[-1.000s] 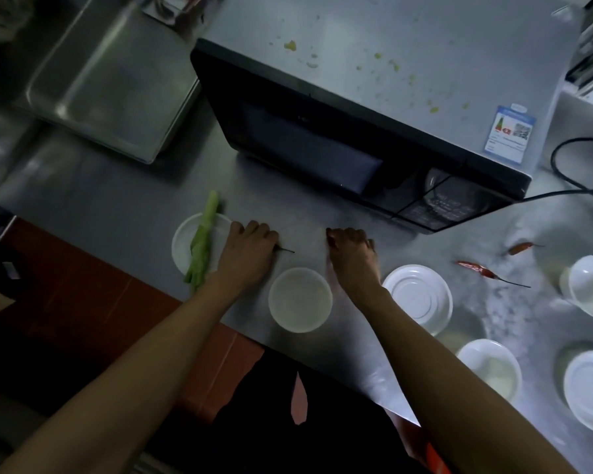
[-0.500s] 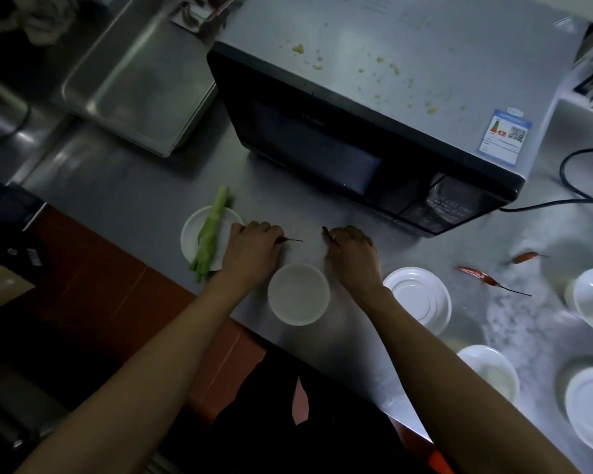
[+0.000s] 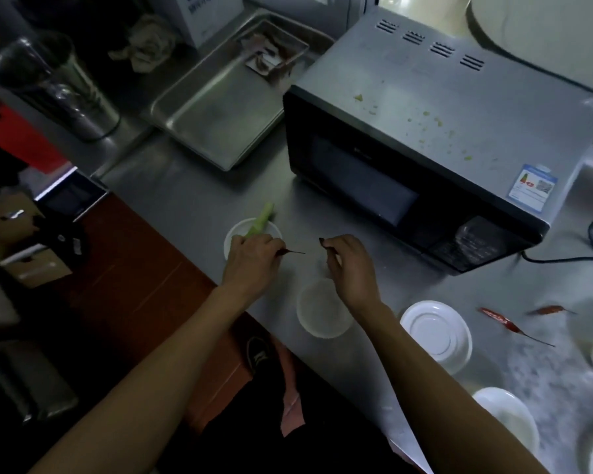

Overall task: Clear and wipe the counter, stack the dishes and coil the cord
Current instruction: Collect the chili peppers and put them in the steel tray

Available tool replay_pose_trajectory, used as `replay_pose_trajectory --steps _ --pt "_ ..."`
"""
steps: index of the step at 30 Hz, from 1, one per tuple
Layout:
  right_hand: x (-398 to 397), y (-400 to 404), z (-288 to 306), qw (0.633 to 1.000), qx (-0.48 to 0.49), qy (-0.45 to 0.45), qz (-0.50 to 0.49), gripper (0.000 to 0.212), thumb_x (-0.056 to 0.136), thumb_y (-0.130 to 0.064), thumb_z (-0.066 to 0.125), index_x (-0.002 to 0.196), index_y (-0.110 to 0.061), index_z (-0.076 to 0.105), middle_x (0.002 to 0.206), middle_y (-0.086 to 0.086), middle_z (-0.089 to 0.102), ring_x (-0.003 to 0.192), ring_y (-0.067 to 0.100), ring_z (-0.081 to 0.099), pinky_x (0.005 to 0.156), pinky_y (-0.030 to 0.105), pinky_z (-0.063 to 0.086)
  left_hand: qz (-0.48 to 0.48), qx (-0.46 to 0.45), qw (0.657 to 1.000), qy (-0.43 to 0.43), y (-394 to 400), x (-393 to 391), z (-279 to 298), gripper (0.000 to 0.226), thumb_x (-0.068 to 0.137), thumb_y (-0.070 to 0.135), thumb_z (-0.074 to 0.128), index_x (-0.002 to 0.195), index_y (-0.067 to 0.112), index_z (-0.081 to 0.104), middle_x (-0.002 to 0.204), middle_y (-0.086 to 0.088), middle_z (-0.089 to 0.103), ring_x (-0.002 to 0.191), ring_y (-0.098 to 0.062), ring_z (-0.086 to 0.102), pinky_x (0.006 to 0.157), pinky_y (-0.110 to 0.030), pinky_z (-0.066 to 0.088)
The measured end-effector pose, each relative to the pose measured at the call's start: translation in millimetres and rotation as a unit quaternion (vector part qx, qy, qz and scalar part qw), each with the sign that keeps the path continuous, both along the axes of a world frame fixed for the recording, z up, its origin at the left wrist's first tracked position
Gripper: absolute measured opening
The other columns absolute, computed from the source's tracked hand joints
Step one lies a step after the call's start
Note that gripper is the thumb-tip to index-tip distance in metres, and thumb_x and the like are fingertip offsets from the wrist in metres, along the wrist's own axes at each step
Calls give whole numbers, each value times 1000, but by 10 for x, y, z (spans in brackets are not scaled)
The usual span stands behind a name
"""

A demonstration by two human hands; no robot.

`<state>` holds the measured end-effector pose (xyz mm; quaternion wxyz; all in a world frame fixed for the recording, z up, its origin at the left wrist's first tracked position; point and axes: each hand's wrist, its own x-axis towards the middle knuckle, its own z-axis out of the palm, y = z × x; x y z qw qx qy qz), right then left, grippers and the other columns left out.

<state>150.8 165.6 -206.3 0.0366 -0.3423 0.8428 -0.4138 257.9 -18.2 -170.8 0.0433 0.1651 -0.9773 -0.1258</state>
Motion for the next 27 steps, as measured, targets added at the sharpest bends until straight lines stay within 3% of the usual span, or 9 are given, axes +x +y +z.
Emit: replay_pose_trajectory --steps 4,16,27 --pt "112 -364 154 1000 -16 18 20 20 93 0 62 110 -8 70 103 7 66 95 21 59 83 21 43 37 -3 999 5 -304 185 32 11 90 21 65 99 22 72 94 1 71 86 -26 62 78 -43 40" --pt "766 -2025 462 994 11 72 78 20 94 -4 61 110 -11 72 104 3 67 98 21 62 83 33 51 114 33 993 24 -1907 1003 67 12 93 27 62 102 25 70 100 6 69 97 -20 60 84 -39 35" --pt "895 -2889 606 993 21 108 46 19 91 0 66 106 -8 73 100 5 67 95 21 61 82 28 50 91 40 994 39 -2880 977 78 11 92 27 62 101 27 69 97 6 68 92 -21 61 82 -41 40"
